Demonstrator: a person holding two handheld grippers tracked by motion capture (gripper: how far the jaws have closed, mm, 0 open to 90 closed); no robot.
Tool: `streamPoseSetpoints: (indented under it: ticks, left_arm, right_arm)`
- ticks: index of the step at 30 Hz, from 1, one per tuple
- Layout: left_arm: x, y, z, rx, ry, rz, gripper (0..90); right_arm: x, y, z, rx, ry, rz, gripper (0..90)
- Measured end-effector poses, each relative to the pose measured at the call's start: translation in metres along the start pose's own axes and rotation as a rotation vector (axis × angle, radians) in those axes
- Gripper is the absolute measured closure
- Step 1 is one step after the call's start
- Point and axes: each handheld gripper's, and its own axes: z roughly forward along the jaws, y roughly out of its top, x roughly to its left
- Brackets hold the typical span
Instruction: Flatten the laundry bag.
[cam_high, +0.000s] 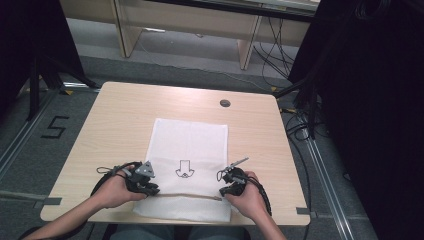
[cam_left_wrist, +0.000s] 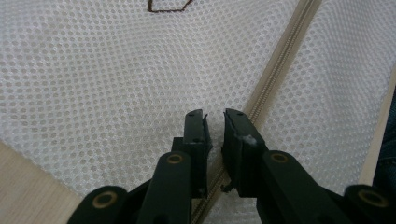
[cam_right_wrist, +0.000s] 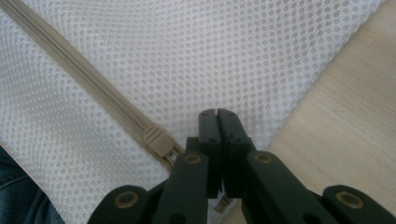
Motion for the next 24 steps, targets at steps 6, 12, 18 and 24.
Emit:
streamPoseSetpoints:
  ticks: [6, 12, 18, 24]
  left_arm:
    - [0.002, 0.0, -0.001, 0.004, 0.006, 0.018, 77.4]
    - [-0.001, 0.0, -0.003, -0.028, 0.008, 0.006, 69.4]
    - [-0.006, 0.007, 0.0, -0.184, -0.013, -0.068, 58.5]
    - [-0.008, 0.011, 0.005, -0.245, -0.027, -0.026, 47.2]
  right_arm:
    - [0.004, 0.0, 0.0, 0.001, 0.005, 0.021, 86.6]
    - [-0.003, -0.004, -0.016, -0.09, -0.024, 0.006, 78.1]
    - [-0.02, -0.015, -0.033, -0.173, -0.056, 0.045, 73.4]
    - [-0.03, -0.018, -0.031, -0.178, -0.072, 0.069, 67.1]
